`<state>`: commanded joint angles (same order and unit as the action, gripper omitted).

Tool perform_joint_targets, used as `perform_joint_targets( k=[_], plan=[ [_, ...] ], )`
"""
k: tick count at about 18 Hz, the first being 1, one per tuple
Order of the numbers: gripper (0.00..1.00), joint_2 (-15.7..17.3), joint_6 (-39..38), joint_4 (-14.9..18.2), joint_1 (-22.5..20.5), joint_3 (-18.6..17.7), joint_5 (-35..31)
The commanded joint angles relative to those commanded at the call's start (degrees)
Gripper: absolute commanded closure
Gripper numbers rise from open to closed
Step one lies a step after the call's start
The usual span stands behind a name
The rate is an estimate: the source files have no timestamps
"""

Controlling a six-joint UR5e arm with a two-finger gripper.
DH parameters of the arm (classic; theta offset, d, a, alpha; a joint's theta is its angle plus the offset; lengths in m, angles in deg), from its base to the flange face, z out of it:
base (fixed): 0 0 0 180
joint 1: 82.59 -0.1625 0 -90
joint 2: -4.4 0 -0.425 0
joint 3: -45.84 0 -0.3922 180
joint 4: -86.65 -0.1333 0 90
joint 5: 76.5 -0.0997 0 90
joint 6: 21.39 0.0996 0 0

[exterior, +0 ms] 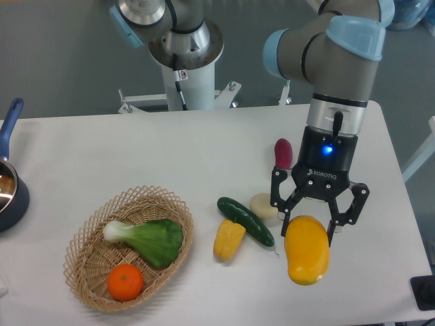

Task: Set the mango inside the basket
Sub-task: 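Close the gripper on the yellow mango and lift it off the table, then carry the held mango over the wicker basket and lower it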

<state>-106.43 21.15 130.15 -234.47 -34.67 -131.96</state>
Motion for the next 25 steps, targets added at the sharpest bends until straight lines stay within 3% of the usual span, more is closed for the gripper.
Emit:
perform_joint_targets(
  k=[15, 19, 25],
  plan=[
    [0.63, 2.9, -5.7, 0.3, 1.9, -2.7, -0.4],
    [0.63, 3.1, -10.7, 0.4, 4.1, -3.2, -1.3],
    [0.63, 3.4, -11.6, 0.2, 10.7, -6.8, -9.5]
  ],
)
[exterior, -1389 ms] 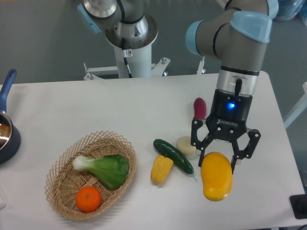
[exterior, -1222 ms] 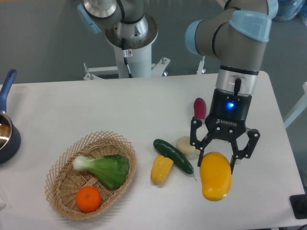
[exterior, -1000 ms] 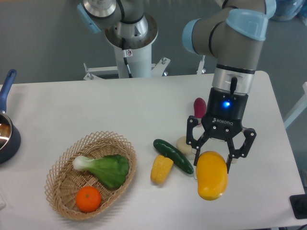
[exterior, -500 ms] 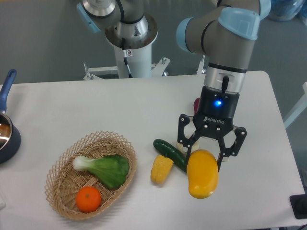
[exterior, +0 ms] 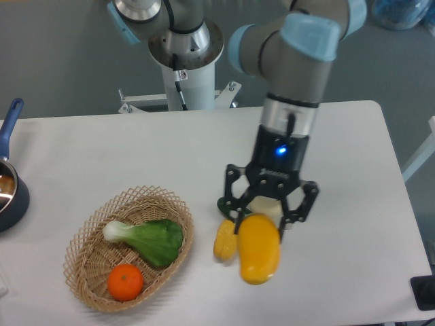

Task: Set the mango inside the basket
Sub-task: 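Carry the held mango over the wicker basket and lower it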

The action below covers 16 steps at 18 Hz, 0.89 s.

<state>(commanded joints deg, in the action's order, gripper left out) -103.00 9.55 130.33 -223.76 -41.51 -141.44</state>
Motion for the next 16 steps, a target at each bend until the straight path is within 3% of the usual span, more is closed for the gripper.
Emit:
perform_joint_targets(
  k=[9, 16],
  plan=[
    [0.63, 0.2, 1.5, 0.2, 9.7, -7.4, -8.5],
    [0.63, 2.8, 19.1, 0.2, 12.2, -17.6, -12.4]
  ],
)
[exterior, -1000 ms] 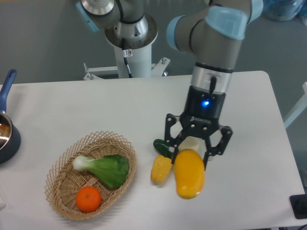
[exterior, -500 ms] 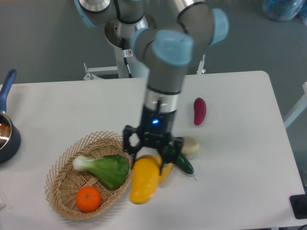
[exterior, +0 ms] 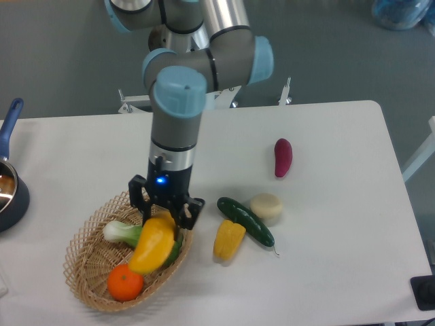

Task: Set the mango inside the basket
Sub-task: 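Carry the held mango over the wicker basket and lower it, then open the gripper to release the mango onto the bok choy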

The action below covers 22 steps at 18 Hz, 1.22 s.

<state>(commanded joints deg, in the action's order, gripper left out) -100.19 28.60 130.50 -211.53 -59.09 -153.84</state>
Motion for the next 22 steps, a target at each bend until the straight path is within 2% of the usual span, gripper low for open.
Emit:
perform_joint_targets(
  k=[3, 11, 19, 22],
  plan=[
    [0.63, -0.6, -0.9, 0.1, 0.8, -0.2, -0.2],
    [0.63, -5.7, -9.6, -0.3, 3.1, 1.3, -2.3],
    [0.61, -8.5, -11.3, -0.4, 4.2, 3.0, -2.2],
    [0.59, -9.1, -12.6, -0.3, 4.4, 4.7, -2.1]
  ],
)
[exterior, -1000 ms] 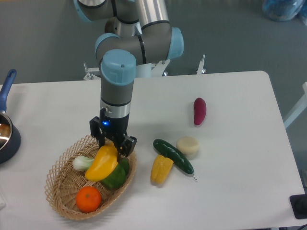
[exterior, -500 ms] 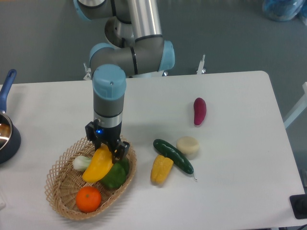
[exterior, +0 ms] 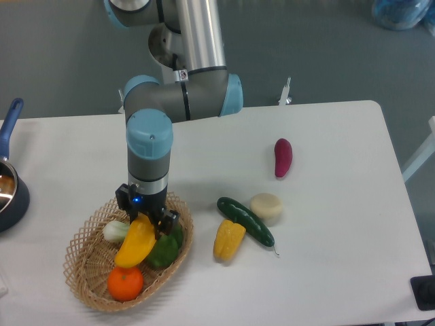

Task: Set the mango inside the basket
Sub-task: 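Open the gripper to release the mango onto the bok choy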

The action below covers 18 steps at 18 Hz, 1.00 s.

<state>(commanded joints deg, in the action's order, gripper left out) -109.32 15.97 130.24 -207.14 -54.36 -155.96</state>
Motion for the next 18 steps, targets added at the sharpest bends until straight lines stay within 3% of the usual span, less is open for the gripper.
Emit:
perform_joint_targets(
  k=[1, 2, 3, 4, 10, 15, 18],
  plan=[
    [0.57, -0.5, -0.4, -0.1, 0.0, 0.4, 0.0],
    [0.46, -0.9, -0.3, -0.1, 0.0, 0.4, 0.0],
    [0.14, -1.0, 0.1, -0.1, 0.0, 0.4, -0.1],
    [0.00, -0.9, 0.3, -0.1, 0.0, 0.4, -0.2],
    [0.00, 0.2, 0.7, -0.1, 0.0, 0.5, -0.2],
    [0.00, 5.8, 1.2, 0.1, -1.3, 1.9, -0.3],
    [0.00, 9.0, 1.4, 0.0, -4.4, 4.7, -0.2]
  ],
)
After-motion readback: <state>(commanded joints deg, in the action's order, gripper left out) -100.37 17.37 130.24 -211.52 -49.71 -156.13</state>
